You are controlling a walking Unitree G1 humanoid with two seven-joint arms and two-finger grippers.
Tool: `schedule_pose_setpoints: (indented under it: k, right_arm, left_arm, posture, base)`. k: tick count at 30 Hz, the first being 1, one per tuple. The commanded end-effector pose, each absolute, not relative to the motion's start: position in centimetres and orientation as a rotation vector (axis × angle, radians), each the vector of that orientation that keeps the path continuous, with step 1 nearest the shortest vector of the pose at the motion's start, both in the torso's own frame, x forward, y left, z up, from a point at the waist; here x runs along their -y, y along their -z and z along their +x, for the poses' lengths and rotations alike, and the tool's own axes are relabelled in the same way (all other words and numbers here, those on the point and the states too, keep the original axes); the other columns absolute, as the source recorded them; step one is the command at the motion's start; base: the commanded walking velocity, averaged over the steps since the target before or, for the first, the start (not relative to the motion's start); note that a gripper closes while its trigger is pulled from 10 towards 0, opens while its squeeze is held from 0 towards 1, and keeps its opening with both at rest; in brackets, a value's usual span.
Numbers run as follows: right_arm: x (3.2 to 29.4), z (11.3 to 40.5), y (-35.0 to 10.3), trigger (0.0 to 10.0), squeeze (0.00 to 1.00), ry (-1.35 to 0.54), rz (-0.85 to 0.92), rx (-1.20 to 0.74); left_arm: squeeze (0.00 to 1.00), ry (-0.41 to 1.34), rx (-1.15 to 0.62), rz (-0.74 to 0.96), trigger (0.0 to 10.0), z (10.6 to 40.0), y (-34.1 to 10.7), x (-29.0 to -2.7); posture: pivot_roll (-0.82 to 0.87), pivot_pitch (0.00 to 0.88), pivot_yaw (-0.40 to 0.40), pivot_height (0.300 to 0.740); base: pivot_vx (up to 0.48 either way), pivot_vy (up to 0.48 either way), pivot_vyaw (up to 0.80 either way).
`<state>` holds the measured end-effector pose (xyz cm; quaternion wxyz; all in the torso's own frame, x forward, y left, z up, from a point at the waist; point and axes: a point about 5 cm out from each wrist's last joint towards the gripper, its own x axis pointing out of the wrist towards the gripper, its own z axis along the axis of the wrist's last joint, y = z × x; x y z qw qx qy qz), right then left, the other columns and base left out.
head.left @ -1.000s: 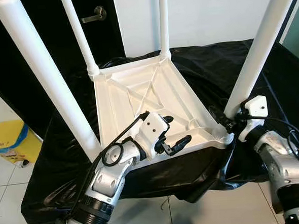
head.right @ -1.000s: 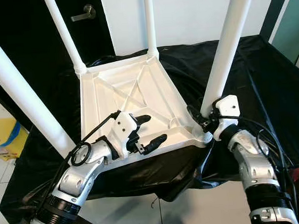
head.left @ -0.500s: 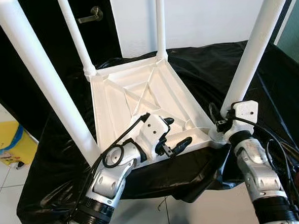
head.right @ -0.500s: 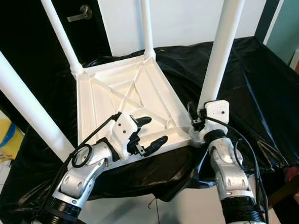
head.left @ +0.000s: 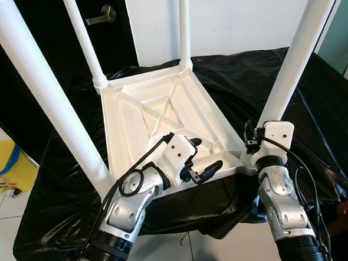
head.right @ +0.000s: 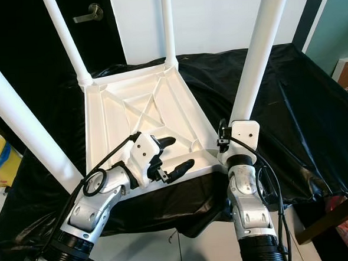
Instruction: Building children table
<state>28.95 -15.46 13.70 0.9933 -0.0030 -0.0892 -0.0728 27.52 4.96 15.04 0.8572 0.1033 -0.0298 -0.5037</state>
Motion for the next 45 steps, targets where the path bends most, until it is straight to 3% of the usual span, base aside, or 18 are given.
schedule_pose_setpoints:
  k: [1,15,16,17,18,30,39,40,45]
  right_arm:
    - [14.7,28.5,-11.6,10.0,0.00,0.134,0.000,0.073]
    - [14.6,28.4,-11.7,10.0,0.00,0.132,-0.009,0.075]
    - [14.7,28.4,-11.8,10.0,0.12,0.129,-0.007,0.078]
    - [14.7,28.4,-11.8,10.0,0.12,0.129,-0.007,0.078]
    - [14.8,28.4,-11.9,10.0,1.00,0.121,-0.006,0.085]
    - [16.9,28.0,-13.1,10.0,1.00,0.011,-0.025,0.169]
    - [18.4,28.6,-13.9,10.0,1.00,-0.190,-0.042,0.170]
    - [18.3,28.9,-14.1,10.0,0.00,-0.248,-0.051,0.170]
    - [18.4,29.8,-14.6,10.0,0.00,-0.409,-0.093,0.161]
  left_arm:
    - [0.00,1.034,0.058,0.228,10.0,27.5,-14.8,-5.2]
    - [0.00,1.031,0.053,0.222,10.0,27.3,-14.7,-5.2]
    - [0.00,1.031,0.052,0.222,10.0,27.3,-14.7,-5.2]
    - [0.00,1.031,0.052,0.222,10.0,27.3,-14.7,-5.2]
    - [0.00,1.032,0.051,0.221,10.0,27.3,-14.7,-5.1]
    - [0.00,1.031,0.050,0.212,10.0,27.3,-14.6,-5.0]
    - [0.00,1.037,0.050,0.213,10.0,27.6,-14.7,-4.9]
    - [0.00,1.037,0.053,0.213,10.0,27.6,-14.8,-4.8]
    - [0.00,1.039,0.060,0.212,10.0,27.7,-14.9,-4.7]
  posture:
    - [-0.08,0.000,0.012,0.740]
    - [-0.08,0.000,0.011,0.740]
    - [-0.08,0.000,0.011,0.740]
    - [-0.08,0.000,0.011,0.740]
    - [-0.08,0.000,0.011,0.740]
    - [-0.10,0.000,0.020,0.740]
    - [-0.11,0.000,0.027,0.740]
    - [-0.11,0.000,0.029,0.740]
    - [-0.10,0.000,0.032,0.740]
  base:
    - [0.000,0.000,0.00]
    - [0.000,0.000,0.00]
    - [0.000,0.000,0.00]
    - [0.000,0.000,0.00]
    - [0.000,0.000,0.00]
    - [0.000,0.000,0.00]
    - [0.000,0.000,0.00]
    - [0.000,0.000,0.00]
    - [0.000,0.000,0.00]
